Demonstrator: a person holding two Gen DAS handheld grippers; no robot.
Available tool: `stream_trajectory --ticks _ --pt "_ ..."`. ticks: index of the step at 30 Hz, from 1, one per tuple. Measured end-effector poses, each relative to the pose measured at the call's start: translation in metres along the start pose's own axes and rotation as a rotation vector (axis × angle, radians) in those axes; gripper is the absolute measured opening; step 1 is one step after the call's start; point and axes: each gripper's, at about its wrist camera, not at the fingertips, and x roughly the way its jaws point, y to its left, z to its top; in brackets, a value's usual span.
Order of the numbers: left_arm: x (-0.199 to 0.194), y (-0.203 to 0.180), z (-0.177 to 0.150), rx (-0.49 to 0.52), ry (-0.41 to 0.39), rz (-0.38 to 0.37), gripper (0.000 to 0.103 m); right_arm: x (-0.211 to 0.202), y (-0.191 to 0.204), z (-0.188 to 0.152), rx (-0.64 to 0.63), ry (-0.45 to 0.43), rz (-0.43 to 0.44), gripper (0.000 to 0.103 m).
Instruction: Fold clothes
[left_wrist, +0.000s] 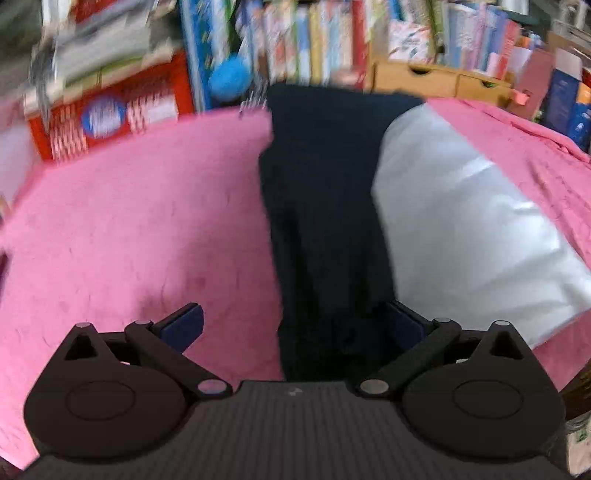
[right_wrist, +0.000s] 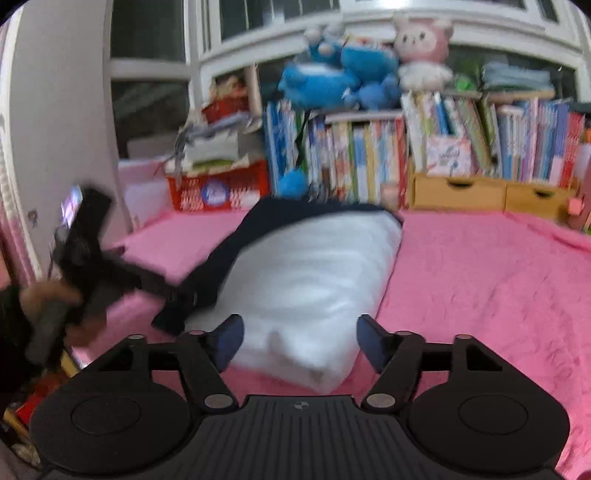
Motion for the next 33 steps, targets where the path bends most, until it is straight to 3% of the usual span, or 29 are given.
stream_trajectory --ticks 3,5,6,9,13,16,21,26,28,33 --pt "-0.009 0.014 0.001 -0.089 0.042 -0.029 0.103 0.01 -0.002 0.001 0.024 0.026 -0.025 0.072" --pt "-0.029 0.004 0.001 -0.033 0.003 0.001 0.103 0.018 -0.001 0.0 0.042 0.06 -0.02 0.073" --pt "-0.039 -0.001 0.0 -0.005 -0.016 0.015 0.103 0.022 0.002 -0.001 0.038 0.078 -0.016 0.078" --pt "-0.055 -0.016 -0.007 0.016 -0.028 -0.024 0.103 0.025 0.018 -0.009 -0.001 0.116 -0.036 0.091" --pt "-0.065 -0.03 -0.019 0.027 0.0 -0.03 0.103 0.016 0.038 -0.019 -0.004 0.098 -0.12 0.099" --pt "-0.077 -0.034 -0.027 0.03 0.001 0.0 0.103 0.003 0.045 -0.021 0.019 0.085 -0.128 0.1" --pt "-0.112 -0.042 -0.058 0.031 -0.047 0.02 0.103 -0.037 0.066 -0.028 -0.027 0.037 -0.184 0.103" --pt "-0.147 -0.05 -0.089 0.033 -0.095 0.041 0.103 -0.075 0.079 -0.06 0.001 -0.054 -0.245 0.103" --pt "-0.16 -0.054 -0.101 0.033 -0.115 0.049 0.103 -0.089 0.087 -0.073 0.008 -0.048 -0.257 0.103" --pt "-0.17 -0.051 -0.089 0.026 -0.172 0.053 0.103 -0.099 0.094 -0.067 -0.027 -0.071 -0.251 0.103"
